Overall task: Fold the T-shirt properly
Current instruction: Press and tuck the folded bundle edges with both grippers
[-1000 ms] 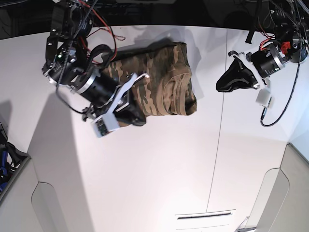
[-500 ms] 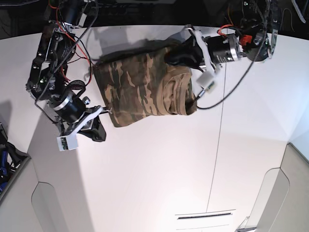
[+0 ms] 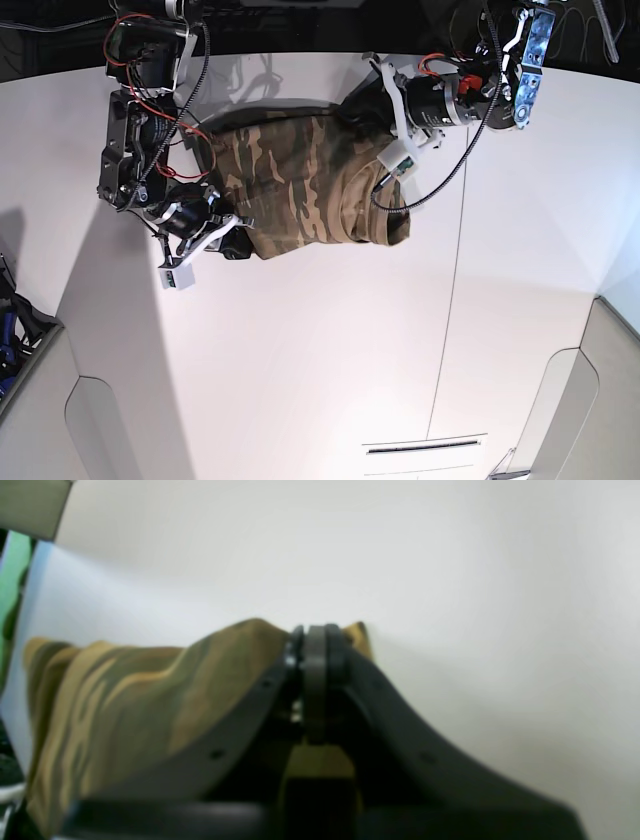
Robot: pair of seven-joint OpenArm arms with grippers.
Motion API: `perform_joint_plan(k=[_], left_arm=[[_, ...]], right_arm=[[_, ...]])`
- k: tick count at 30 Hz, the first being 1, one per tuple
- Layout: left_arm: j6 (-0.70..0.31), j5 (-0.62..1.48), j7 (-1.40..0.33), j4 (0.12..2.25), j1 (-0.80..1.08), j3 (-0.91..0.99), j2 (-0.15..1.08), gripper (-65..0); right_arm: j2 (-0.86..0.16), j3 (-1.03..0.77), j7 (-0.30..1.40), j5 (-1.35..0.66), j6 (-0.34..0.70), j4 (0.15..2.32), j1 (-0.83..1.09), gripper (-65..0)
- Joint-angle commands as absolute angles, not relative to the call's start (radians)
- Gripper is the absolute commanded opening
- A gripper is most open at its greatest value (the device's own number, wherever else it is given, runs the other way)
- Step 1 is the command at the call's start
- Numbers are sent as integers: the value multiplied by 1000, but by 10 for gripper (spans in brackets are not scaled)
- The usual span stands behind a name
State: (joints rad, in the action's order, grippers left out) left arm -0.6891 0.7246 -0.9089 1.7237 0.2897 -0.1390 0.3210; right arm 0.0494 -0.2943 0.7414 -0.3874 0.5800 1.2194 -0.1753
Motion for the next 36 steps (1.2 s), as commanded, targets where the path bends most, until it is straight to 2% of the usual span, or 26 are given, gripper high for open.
perform_joint_plan(k=[1,8,14,18,27,36], left_arm=[[-669,710,-895,1732,265,-130,330,-600],[-657,612,-894,1732,194,-82,333,-600],[-646,607,-867,1732,126,-73,332,-600],[-613,605,-840,1702,78,-73,332,-600],[-613,606,-833,1551,-21,-75,321,-600],[-609,604,-834,1530,-53,-74,308,-600]], right_arm=[[41,-292,747,-429,593,1234,-192,-650],[-21,-292,943,-588,608,1244,-183,-650],[-36,-292,974,-701,616,1313,-93,-650],[-35,-283,981,-759,618,1431,20,-650],[0,-263,981,-778,617,1681,244,-650],[2,-263,893,-760,614,1769,264,-650]])
